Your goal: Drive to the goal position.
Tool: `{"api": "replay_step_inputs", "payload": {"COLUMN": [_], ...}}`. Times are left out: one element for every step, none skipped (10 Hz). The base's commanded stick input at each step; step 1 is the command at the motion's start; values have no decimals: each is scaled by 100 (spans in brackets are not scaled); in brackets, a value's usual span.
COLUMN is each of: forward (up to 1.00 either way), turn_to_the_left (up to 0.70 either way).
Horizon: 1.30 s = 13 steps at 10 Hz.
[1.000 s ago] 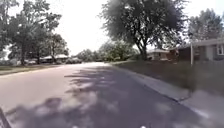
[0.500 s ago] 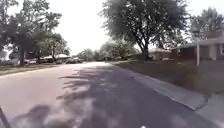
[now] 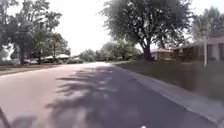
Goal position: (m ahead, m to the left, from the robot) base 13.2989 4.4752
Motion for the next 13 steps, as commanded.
{"api": "replay_step_inputs", "payload": {"forward": [69, 69, 69, 69, 69, 69, 69, 69, 69, 69, 69, 69, 69], "turn_to_the_left": [3, 3, 3, 3, 3, 3, 3, 3, 3, 3, 3, 3, 3]}}
